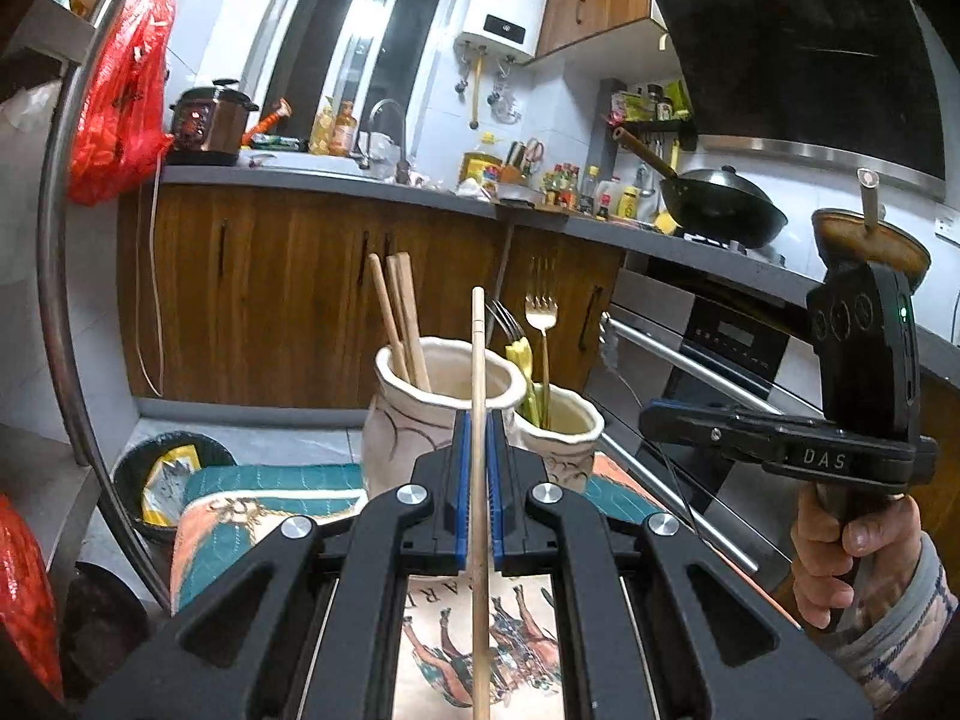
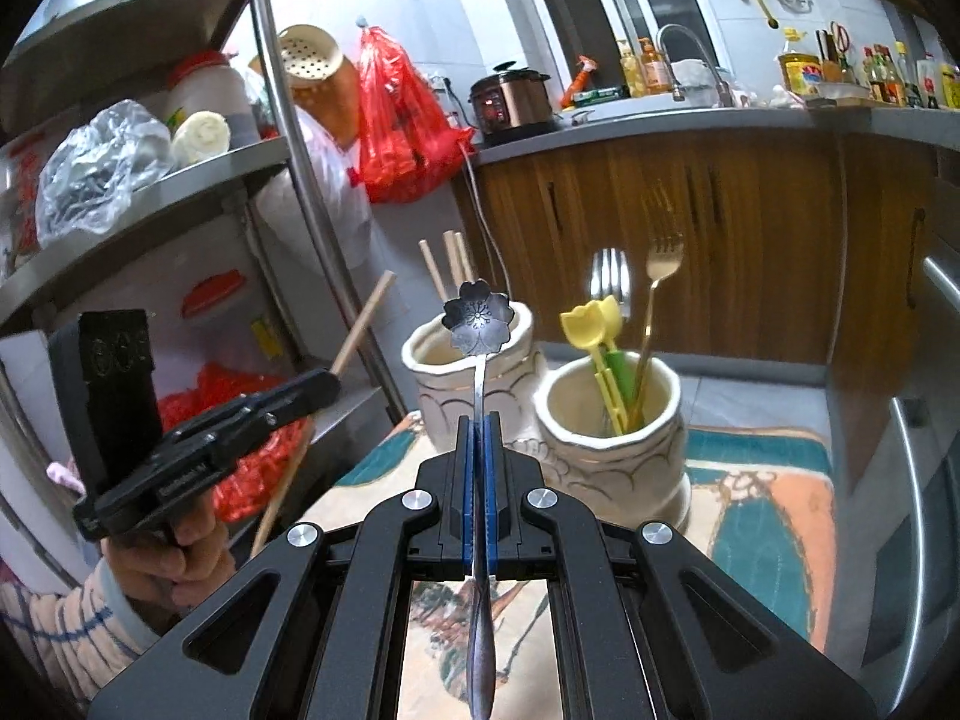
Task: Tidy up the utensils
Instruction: 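Carry chopstick over taller pot with left tool while right carries silver spoon over smaller pot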
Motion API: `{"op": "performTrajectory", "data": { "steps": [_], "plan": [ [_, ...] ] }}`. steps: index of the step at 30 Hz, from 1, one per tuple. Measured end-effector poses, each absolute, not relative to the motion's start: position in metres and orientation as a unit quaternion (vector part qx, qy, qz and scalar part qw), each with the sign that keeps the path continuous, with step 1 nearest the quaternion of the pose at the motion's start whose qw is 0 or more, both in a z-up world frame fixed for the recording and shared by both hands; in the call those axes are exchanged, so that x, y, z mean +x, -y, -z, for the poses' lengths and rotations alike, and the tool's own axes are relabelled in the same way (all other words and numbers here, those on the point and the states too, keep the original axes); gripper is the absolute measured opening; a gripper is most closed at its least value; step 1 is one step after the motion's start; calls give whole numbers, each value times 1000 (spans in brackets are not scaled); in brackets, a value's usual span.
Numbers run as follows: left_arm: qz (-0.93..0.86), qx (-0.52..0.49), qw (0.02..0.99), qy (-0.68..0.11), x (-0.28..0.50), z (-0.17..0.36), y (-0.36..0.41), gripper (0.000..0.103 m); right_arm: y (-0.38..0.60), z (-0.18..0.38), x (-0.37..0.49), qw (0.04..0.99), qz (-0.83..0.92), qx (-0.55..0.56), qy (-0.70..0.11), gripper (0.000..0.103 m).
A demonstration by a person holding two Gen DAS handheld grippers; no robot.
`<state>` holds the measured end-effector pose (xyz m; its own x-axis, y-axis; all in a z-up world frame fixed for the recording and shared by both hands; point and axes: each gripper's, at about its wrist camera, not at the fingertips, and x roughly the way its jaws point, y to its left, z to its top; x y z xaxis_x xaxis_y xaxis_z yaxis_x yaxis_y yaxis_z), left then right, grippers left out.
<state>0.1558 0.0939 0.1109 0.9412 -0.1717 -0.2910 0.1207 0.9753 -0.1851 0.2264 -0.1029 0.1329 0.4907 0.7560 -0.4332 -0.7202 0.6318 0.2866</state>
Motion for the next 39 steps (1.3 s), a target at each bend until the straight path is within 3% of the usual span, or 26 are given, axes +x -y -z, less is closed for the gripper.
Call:
{"op": "performTrajectory", "data": {
  "steps": [12, 25, 39],
  "plan": [
    [66, -77, 987, -127, 164, -126, -96, 5, 103, -164, 245, 878, -418, 54, -228, 4],
    [76, -129, 986, -78, 223, -160, -108, 5, 93, -184, 278, 894, -405, 76, -176, 4],
    [44, -158, 986, -35, 267, -143, -113, 5, 69, -165, 317, 928, -343, 75, -128, 4]
  ]
}}
